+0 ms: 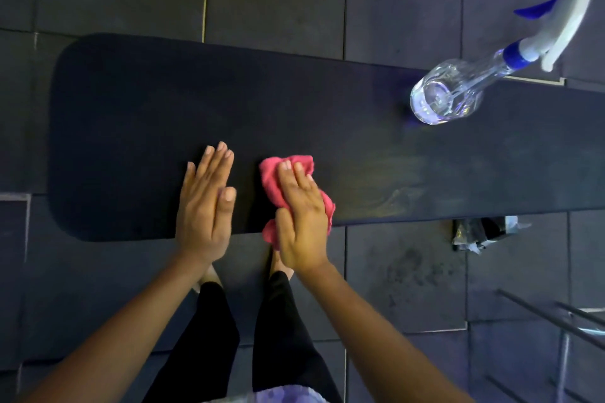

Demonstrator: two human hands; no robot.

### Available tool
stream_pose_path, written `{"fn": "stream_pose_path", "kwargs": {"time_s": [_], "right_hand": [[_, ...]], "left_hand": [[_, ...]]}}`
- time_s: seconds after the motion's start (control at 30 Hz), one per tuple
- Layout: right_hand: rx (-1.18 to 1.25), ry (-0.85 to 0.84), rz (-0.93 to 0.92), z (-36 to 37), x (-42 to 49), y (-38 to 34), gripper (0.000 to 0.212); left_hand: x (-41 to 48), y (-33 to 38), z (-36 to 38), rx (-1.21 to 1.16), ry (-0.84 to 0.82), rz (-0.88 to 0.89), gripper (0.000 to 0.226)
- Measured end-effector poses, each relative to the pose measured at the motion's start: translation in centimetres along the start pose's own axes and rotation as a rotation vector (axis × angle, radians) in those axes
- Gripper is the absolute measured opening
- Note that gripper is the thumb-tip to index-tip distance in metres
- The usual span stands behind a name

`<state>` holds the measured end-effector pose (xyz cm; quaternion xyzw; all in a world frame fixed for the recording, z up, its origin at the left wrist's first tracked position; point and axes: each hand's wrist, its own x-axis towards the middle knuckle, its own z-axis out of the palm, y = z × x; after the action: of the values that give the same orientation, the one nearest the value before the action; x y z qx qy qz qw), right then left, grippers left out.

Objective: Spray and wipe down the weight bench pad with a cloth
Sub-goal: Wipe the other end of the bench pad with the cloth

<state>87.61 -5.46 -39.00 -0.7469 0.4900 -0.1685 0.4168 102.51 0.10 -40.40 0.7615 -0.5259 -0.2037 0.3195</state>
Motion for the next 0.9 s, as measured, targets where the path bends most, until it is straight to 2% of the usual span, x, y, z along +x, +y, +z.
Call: {"fn": "stream_pose_path", "kwargs": {"time_s": [0.07, 0.13, 0.2, 0.23, 0.3, 0.37, 0.53, 0.7, 0.8, 0.9], "right_hand": [[0.264, 0.050, 0.132, -1.2, 0.5, -0.7, 0.056], [0.405, 0.205, 0.252, -3.6, 1.1, -0.6, 0.056], [0.373, 0.381, 0.279, -6.5, 1.6, 0.5, 0.055], [0.278, 0.411, 0.266, -7.9, 1.8, 1.6, 0.056], [-0.009, 0.359, 0.201, -9.0, 2.1, 4.1, 0.061], [-0.142, 0.281, 0.167, -8.0, 1.7, 5.6, 0.065], [-0.177, 0.346, 0.195, -2.3, 0.6, 2.7, 0.068], [-0.024, 0.088, 0.024, 4.9, -1.3, -3.1, 0.061], [0.089, -0.001, -0.040, 7.5, -1.5, -5.5, 0.055], [0.412, 0.006, 0.173, 7.5, 0.9, -6.9, 0.052]], "left_hand": [[-0.4, -0.2, -0.8, -0.035, 0.021, -0.007, 0.059], [-0.8, -0.6, -1.7, 0.016, 0.003, -0.004, 0.058], [-1.3, -1.3, -2.3, 0.101, -0.049, 0.012, 0.057], [-1.5, -1.9, -2.5, 0.155, -0.078, 0.026, 0.057], [-1.7, -2.9, -2.8, 0.251, -0.127, 0.062, 0.055], [-1.8, -3.5, -2.8, 0.299, -0.154, 0.088, 0.054], [-1.5, -3.0, -2.5, 0.162, -0.071, 0.027, 0.052], [-1.0, -3.3, -3.6, -0.077, 0.081, -0.112, 0.052], [-0.9, -4.9, -5.5, -0.019, 0.116, -0.143, 0.050], [-0.9, -7.8, -8.0, 0.151, 0.083, -0.204, 0.054]]}}
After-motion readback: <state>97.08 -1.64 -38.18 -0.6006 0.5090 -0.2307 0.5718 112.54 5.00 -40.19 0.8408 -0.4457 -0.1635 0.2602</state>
